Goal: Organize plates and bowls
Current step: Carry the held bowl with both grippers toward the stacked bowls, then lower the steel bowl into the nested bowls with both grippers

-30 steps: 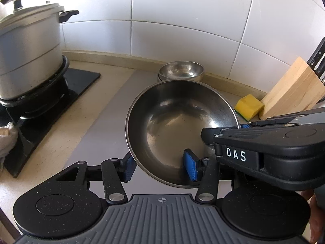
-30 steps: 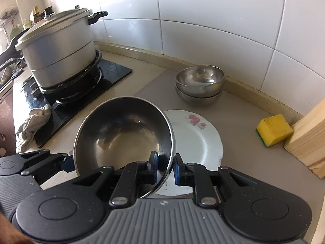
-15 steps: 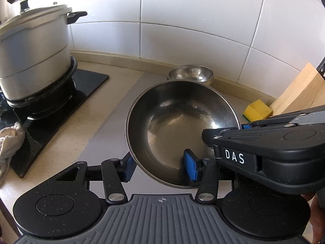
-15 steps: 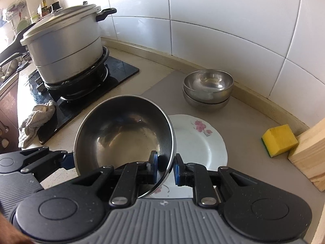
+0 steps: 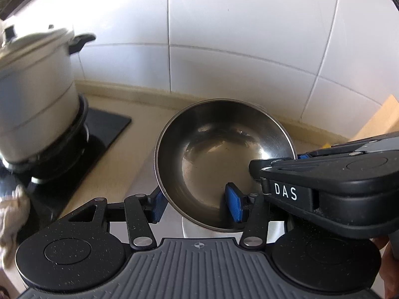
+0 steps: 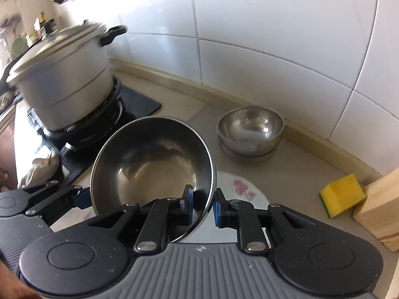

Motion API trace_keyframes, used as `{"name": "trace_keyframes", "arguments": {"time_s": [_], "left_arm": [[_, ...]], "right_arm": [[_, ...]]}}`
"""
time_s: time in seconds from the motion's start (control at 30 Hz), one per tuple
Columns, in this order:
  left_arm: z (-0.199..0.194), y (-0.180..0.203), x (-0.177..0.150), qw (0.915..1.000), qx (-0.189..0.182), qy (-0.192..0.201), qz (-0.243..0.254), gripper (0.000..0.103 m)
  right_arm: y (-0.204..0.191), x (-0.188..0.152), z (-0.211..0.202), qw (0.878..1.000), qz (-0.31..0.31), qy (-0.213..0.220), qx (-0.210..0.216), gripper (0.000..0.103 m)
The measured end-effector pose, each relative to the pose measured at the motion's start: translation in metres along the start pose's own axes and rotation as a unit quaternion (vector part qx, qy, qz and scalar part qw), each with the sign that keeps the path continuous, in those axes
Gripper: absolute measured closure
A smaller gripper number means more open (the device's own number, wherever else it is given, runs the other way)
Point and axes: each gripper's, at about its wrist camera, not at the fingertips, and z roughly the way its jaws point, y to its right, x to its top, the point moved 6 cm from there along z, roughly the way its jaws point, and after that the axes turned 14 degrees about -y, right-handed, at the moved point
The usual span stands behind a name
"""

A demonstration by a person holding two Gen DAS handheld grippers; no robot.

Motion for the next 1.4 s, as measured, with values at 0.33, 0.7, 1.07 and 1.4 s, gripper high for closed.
{"name": "trace_keyframes", "arguments": {"time_s": [0.33,0.7,1.07,1.4], "left_arm": [[0.007,0.007,0.071,0.9997,-0.007,0.018,0.014,0.053],[0.053,0.026,0.103,0.9997,-0.01,-0.001,0.023,0.052],[0.115,0.034,0.111,0.9989,-0.003,-0.034,0.033,0.052],[0.147,0.04,0.113,0.9981,-0.004,-0.046,0.04,0.052]], "right_arm": [[0.024,0.071,-0.012,0.999,0.03,0.005,-0.021,0.103],[0.063,0.104,0.019,0.998,0.058,-0.007,-0.017,0.103],[0.096,0.109,0.078,0.996,0.079,-0.038,0.001,0.103],[0.103,0.106,0.107,0.994,0.093,-0.051,0.006,0.103]]}}
